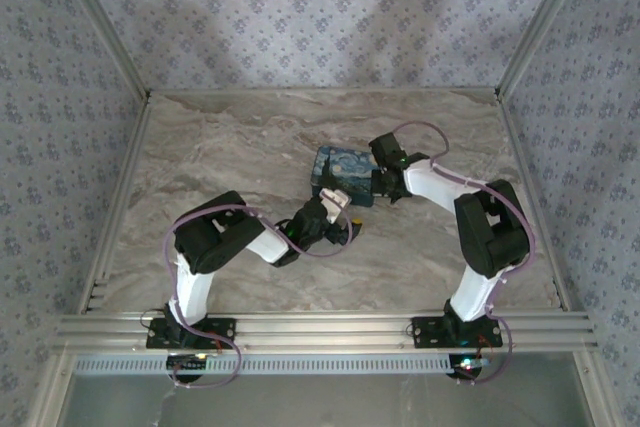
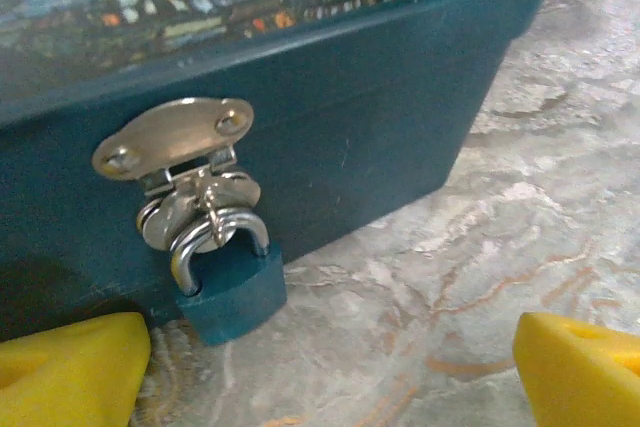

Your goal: Unlock the padlock with the key

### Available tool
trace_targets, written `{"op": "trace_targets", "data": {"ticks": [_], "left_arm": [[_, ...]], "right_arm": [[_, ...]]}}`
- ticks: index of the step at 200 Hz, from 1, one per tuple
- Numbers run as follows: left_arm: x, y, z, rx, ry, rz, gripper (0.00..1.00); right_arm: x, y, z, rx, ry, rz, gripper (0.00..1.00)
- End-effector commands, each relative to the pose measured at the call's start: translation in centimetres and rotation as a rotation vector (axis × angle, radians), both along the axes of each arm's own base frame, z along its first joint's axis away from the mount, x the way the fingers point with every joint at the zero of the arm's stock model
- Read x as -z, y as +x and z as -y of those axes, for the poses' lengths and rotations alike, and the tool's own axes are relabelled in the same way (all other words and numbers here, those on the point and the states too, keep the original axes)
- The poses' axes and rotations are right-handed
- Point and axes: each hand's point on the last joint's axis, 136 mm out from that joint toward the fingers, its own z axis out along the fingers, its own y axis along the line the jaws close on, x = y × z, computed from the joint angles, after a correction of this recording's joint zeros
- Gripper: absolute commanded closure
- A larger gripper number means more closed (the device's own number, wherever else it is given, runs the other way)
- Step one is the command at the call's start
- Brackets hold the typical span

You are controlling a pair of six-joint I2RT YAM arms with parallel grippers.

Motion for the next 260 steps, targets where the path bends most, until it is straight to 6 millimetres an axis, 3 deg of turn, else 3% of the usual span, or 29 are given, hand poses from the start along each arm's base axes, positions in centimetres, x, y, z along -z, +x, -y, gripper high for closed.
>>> {"op": "trace_targets", "data": {"ticks": [1, 62, 89, 155, 211, 260], "left_arm": [[-1.3, 1.3, 0.1, -0.067, -0.025, 0.069, 0.06], [-2.7, -0.6, 3.4, 0.132, -0.125, 0.041, 0.06], [-3.2, -0.9, 3.6, 0.174, -0.170, 0.020, 0.07], [-3.4, 0.7, 1.0, 0.057, -0.296, -0.053, 0.07], [-2.9, 1.1, -0.4, 0.001, -0.292, -0.067, 0.07], [-2.7, 1.0, -3.2, -0.055, -0.263, -0.060, 0.07]], "right_arm": [[-0.1, 0.3, -1.3, -0.007, 0.032, 0.004, 1.00], [-0.6, 0.0, -3.3, -0.067, 0.045, 0.019, 1.00], [-0.5, -0.1, -3.8, -0.081, 0.045, 0.022, 1.00], [-0.7, -0.3, -4.1, -0.092, 0.040, 0.031, 1.00], [-1.3, -0.2, -4.0, -0.088, 0.043, 0.042, 1.00], [-5.0, 0.6, -0.2, -0.037, -0.077, 0.096, 1.00]]}}
